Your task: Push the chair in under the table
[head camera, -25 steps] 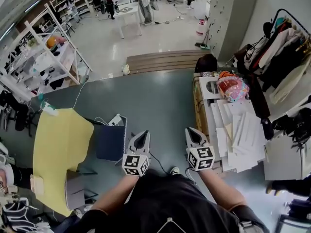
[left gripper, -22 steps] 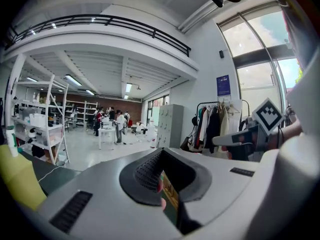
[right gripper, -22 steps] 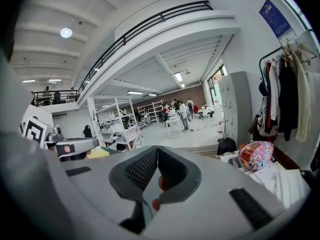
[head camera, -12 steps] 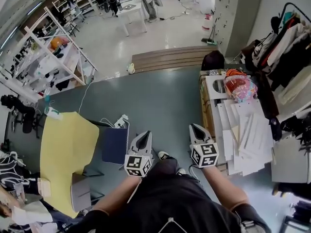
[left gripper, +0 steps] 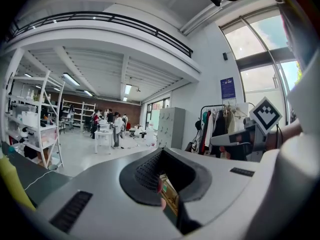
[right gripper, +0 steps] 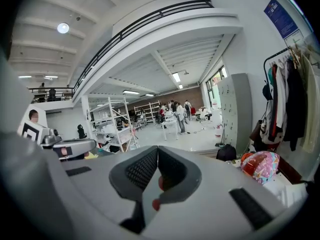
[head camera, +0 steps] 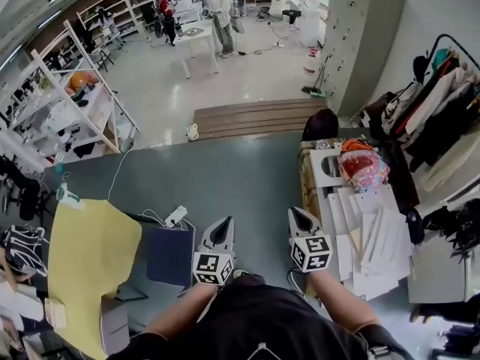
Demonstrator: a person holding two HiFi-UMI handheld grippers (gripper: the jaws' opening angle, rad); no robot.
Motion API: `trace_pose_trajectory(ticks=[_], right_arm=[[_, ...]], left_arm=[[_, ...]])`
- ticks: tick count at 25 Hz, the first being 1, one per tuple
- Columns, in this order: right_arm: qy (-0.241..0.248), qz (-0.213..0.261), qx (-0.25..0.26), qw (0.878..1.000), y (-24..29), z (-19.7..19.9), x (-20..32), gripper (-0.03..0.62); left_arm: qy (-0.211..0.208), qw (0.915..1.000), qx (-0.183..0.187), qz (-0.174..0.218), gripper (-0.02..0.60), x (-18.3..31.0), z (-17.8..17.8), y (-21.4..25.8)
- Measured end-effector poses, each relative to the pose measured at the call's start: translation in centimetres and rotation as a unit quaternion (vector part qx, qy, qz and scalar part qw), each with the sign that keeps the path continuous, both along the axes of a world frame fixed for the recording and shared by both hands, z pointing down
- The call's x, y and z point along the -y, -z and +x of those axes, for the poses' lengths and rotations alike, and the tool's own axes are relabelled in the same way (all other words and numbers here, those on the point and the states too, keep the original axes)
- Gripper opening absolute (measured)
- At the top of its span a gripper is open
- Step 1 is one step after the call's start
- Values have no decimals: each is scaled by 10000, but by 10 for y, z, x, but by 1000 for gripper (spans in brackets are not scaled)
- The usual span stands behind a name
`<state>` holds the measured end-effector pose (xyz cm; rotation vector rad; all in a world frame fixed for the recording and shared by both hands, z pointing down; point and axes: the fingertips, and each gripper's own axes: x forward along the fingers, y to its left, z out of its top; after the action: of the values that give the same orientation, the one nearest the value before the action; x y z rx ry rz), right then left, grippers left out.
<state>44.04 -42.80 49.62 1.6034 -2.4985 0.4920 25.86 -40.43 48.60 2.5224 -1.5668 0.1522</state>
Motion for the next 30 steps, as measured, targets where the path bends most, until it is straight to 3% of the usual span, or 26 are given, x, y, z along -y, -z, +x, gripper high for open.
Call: trace_pose_trajectory(ticks=[10,18,23,30], right_arm=[[818,259,-206,9961,25,-118,94,15],[1875,198,-229,9818,19,-217,120,15],[2748,269,-163,9610,27,-294,136,15],[4103,224,-61,9116,23,-395,144,15]], left_arm=[[920,9956,-170,16,9,65,-121,1],[1978,9800,-195,14,9,53,-201,-3],[2826,9591,-143,-69,9,35,-255,-5],[4165,9091,-33,-63,9,11,-316,0]])
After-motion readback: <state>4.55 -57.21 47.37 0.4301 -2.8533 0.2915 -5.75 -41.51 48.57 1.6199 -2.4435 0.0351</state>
